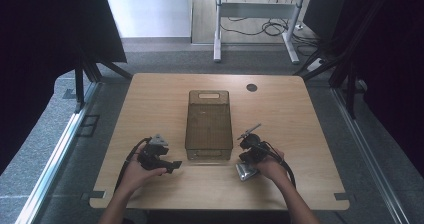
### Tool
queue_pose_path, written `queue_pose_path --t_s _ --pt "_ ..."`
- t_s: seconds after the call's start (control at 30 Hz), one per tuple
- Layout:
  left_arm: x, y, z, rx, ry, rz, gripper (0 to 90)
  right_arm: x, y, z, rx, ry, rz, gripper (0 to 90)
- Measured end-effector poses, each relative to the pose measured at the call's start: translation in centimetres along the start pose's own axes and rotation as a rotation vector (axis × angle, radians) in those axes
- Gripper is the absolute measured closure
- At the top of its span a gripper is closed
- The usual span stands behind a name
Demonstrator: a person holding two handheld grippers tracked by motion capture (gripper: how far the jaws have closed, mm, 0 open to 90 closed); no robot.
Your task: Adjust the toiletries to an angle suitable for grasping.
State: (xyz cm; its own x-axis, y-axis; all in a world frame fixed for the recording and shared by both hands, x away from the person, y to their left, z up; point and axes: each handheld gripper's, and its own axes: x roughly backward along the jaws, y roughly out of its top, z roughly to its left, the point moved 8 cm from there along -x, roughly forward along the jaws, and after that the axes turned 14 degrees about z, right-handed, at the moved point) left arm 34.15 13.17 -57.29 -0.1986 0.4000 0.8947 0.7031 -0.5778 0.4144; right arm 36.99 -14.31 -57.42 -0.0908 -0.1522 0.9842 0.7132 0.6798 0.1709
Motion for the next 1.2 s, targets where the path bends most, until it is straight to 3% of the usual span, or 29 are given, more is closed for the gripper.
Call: queue_pose_path --t_s 0.57,0.87,1.0,1.2 --pt "0.3 0.0 0.2 0.0 0.002 -0.007 22.9 -0.6 -1.0 1.5 0.035 0.026 0.003 89.3" --pt "0.2 0.1 -0.1 -0.005 0.002 -0.004 22.9 -0.3 -3.1 2.9 0.05 0.033 -0.017 89.3" --pt "0.1 0.1 -0.1 -0.004 0.003 -0.001 22.9 0.1 -4.1 3.1 0.046 0.033 -0.033 89.3" --pt "0.0 0.1 -0.2 -0.006 0.002 -0.001 22.9 0.4 -5.9 2.9 0.042 0.026 -0.014 89.3"
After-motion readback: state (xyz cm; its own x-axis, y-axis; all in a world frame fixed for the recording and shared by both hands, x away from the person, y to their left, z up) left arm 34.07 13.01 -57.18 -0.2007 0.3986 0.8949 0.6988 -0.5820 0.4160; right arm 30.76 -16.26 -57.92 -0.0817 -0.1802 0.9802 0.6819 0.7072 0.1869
